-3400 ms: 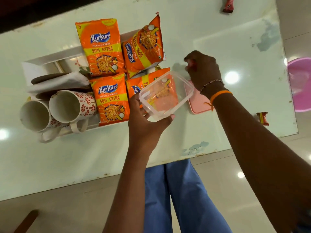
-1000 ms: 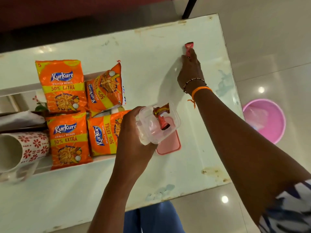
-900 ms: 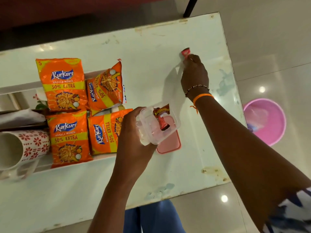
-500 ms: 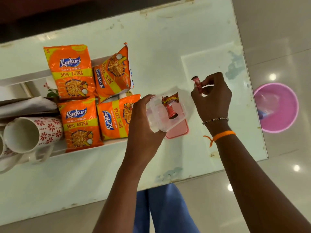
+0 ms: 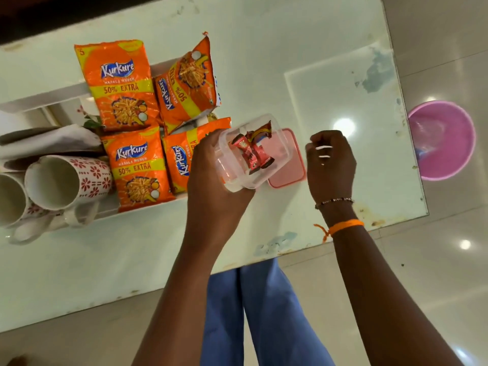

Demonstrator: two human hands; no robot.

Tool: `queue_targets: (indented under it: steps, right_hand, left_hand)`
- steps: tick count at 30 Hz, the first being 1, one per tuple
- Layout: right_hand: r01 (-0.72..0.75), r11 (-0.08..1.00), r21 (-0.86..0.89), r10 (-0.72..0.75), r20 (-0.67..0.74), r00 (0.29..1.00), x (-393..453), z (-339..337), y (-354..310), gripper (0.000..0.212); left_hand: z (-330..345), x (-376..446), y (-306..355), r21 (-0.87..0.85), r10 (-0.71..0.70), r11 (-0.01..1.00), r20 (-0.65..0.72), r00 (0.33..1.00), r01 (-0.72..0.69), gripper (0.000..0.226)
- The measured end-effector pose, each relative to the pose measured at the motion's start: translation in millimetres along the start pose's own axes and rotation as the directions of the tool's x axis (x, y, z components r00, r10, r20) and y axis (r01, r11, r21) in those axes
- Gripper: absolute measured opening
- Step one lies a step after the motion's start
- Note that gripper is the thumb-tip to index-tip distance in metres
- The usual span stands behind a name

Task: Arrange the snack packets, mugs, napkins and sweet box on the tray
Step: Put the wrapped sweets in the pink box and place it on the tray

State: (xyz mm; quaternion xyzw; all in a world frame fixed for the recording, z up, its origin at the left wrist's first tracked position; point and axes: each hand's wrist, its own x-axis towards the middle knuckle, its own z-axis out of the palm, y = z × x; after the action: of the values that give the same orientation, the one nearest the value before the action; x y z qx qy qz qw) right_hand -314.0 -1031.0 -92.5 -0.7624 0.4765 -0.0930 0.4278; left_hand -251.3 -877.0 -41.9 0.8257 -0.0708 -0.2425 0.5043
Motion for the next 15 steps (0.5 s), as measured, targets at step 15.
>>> queue_targets:
  steps: [15]
  right_hand:
    - [0.118,0.946,-0.301,-0.043,0.246,0.968,10,35,0,0.066]
  left_hand:
    - [-36,-19,-15,-0.167,-0.169,0.972,0.010,0.986,0.168,0.085]
